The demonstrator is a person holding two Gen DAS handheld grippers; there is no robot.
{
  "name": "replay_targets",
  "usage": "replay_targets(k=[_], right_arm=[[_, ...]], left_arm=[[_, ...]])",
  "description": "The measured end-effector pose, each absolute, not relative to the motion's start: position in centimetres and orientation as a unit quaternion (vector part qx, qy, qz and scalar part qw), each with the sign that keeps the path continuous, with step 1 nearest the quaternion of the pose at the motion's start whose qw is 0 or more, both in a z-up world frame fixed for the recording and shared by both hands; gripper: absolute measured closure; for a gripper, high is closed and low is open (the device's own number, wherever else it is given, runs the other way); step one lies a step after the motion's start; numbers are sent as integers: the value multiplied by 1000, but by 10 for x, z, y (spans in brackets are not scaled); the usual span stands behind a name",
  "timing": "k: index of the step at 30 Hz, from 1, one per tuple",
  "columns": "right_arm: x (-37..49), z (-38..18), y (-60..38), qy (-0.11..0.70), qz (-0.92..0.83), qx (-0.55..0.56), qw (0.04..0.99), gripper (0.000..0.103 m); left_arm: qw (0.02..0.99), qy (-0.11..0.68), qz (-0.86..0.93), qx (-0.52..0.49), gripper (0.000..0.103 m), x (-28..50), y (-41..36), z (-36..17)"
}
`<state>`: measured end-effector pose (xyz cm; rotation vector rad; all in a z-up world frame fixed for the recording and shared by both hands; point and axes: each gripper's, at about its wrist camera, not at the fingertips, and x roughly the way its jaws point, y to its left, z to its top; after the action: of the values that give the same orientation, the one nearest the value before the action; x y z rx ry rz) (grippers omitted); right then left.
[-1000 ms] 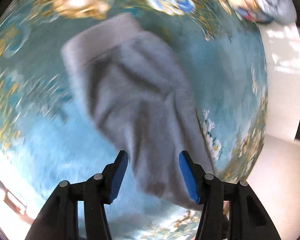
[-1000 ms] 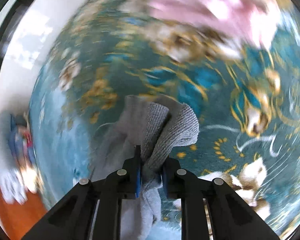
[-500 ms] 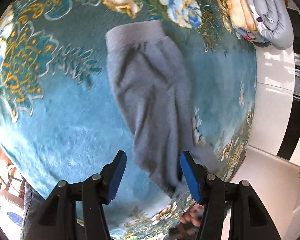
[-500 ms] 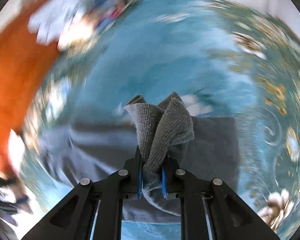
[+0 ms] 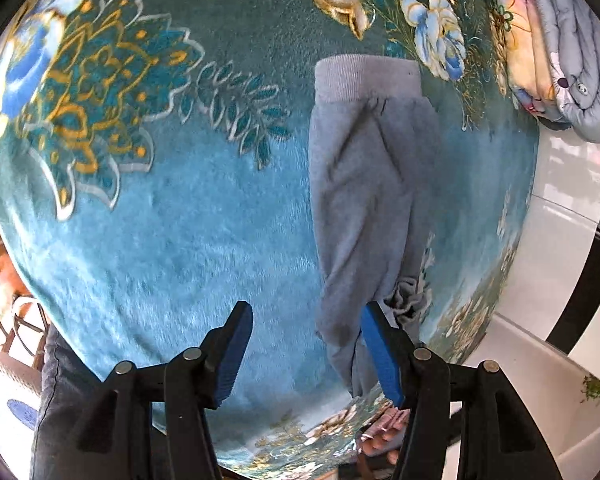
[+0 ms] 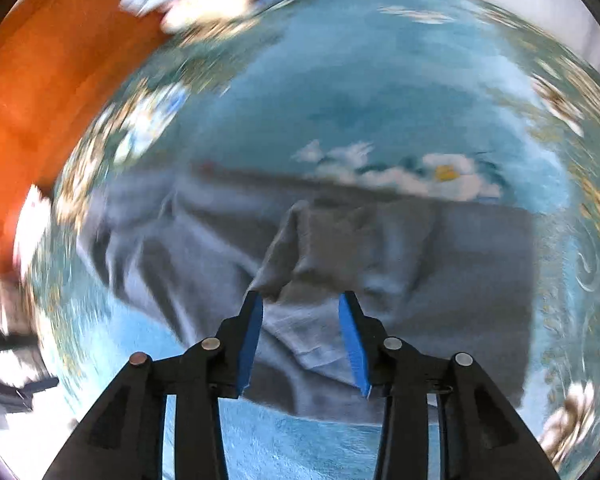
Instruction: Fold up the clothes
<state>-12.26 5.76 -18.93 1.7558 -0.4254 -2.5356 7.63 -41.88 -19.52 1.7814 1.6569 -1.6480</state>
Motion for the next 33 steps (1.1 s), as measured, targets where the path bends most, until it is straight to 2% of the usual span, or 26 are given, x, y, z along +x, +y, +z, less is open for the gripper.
replay_targets(k=[3, 9, 14, 21, 25, 30, 33], right_arm=[[-130, -195, 84, -174, -802, 569, -54, 62], [-154, -244, 68, -225, -745, 624, -71, 63], [-154, -277, 69, -300, -698, 639, -119, 62], [-150, -224, 71, -307, -694, 642, -113, 62], [-130, -198, 52, -269, -688, 666, -102, 62], [-103, -203, 21, -246, -654, 709, -95, 62], [-93, -209, 2, -222, -631, 738, -90, 62]], left_arm=[[105, 541, -571, 608, 42, 54, -430, -203], [110, 507, -581, 627, 40, 10, -453, -238], [101, 504, -580, 632, 40, -15, -468, -261], [41, 499, -629, 594, 40, -35, -476, -275], [5, 503, -643, 578, 40, -39, -480, -288], [-20, 533, -635, 559, 40, -43, -486, -301], [-36, 515, -646, 562, 42, -50, -482, -303]])
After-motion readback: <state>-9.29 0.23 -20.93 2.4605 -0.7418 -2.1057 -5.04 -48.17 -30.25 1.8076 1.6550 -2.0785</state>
